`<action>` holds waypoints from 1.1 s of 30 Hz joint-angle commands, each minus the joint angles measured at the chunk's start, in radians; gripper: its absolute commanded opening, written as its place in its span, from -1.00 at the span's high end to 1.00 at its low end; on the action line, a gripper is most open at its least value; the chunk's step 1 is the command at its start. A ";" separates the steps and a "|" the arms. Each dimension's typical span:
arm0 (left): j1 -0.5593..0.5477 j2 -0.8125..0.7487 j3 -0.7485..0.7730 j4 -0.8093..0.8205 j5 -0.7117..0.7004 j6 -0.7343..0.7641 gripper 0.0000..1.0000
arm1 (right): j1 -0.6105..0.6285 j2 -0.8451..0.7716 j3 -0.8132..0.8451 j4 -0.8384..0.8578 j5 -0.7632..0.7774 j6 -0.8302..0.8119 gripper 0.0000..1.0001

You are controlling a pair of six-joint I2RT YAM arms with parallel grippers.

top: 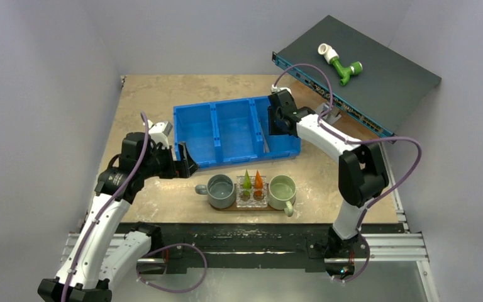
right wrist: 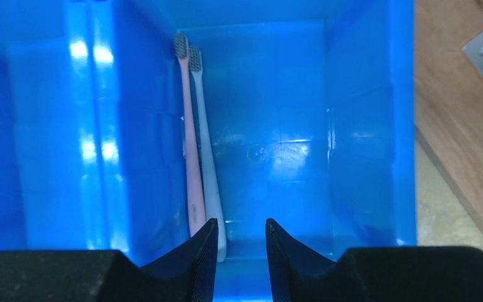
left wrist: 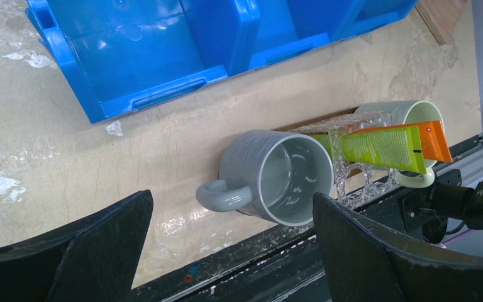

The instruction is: Prepare toiletry sets of a toothbrush and toothpaste on the tray

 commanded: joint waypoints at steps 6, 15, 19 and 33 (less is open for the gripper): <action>0.006 0.001 -0.004 0.066 0.017 0.036 -0.95 | -0.027 0.131 0.043 0.105 -0.114 -0.001 0.28; 0.005 -0.009 -0.004 0.065 0.018 0.038 -0.95 | -0.029 0.186 0.042 0.146 -0.205 0.000 0.24; 0.005 -0.010 -0.004 0.066 0.020 0.038 -0.95 | -0.028 0.182 0.045 0.149 -0.217 0.007 0.21; 0.004 -0.026 -0.005 0.065 0.025 0.040 -0.95 | 0.034 0.249 0.118 0.131 -0.258 0.050 0.16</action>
